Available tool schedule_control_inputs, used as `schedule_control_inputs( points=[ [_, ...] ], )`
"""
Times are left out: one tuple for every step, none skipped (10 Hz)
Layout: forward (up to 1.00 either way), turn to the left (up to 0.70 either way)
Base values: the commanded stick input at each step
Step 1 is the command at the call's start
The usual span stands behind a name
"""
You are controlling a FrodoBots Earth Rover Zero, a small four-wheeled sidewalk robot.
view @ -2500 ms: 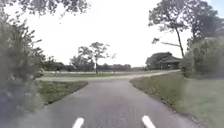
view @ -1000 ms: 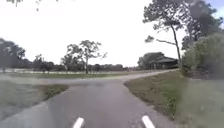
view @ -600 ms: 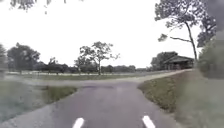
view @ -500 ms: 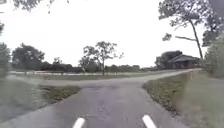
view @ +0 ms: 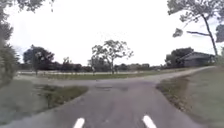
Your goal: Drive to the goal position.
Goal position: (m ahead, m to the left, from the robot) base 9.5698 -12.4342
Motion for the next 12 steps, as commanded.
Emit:
schedule_control_inputs(
  points=[
    [0.69, 0.03],
    [0.69, 0.03],
    [0.69, 0.03],
    [0.69, 0.03],
    [0.69, 0.03],
    [0.69, 0.03],
    [0.69, 0.03],
    [0.69, 0.03],
    [0.69, 0.03],
    [0.69, 0.03],
    [0.69, 0.03],
    [0.69, 0.03]
  ],
)
